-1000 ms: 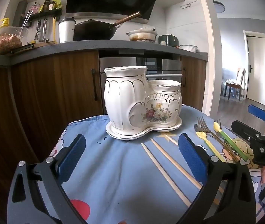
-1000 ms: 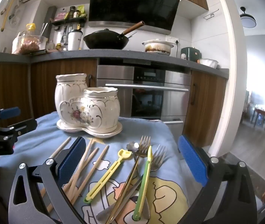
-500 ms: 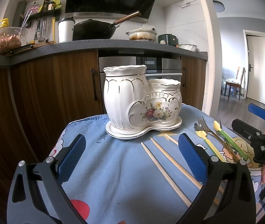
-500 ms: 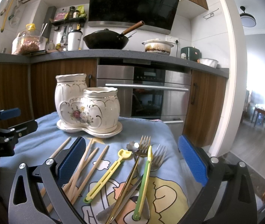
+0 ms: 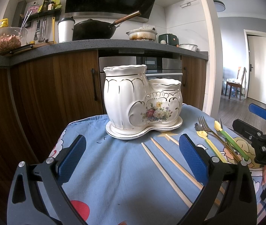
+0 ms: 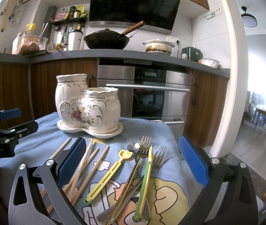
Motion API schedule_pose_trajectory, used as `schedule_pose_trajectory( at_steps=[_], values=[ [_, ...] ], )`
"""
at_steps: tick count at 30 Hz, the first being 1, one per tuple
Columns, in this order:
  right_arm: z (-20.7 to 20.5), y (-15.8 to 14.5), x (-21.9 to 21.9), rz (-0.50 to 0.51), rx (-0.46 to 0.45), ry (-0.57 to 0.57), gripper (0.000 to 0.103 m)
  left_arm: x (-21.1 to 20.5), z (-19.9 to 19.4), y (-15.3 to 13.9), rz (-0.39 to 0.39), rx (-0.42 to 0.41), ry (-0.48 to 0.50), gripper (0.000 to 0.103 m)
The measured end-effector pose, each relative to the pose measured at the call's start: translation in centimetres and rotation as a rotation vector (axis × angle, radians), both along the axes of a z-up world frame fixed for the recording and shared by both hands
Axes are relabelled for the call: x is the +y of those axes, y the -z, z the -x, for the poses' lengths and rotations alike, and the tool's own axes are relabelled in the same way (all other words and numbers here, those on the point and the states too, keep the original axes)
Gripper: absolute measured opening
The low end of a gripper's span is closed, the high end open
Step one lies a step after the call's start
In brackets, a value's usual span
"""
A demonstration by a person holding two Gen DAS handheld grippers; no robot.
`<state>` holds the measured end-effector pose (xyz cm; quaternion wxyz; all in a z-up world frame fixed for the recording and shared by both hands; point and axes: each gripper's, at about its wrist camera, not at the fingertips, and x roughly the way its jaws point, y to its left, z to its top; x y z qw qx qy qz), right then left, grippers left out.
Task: Organize utensils
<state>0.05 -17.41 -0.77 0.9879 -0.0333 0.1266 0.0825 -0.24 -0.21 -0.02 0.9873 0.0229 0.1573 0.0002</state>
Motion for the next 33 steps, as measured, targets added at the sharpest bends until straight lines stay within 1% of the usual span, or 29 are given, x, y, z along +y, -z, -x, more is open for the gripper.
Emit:
schedule_pose_trajectory(
  at_steps=[27,33],
  values=[
    [-0.04,-0.01,0.14,0.001,0.002,-0.002,0.098,0.03,-0.08,0.05,0.0,0.001,0.0,0.098],
    [-0.1,-0.14,-0.18,0.002,0.007,-0.004,0.098,-0.15,-0.3,0.41,0.008,0.017,0.01,0.098]
  ],
)
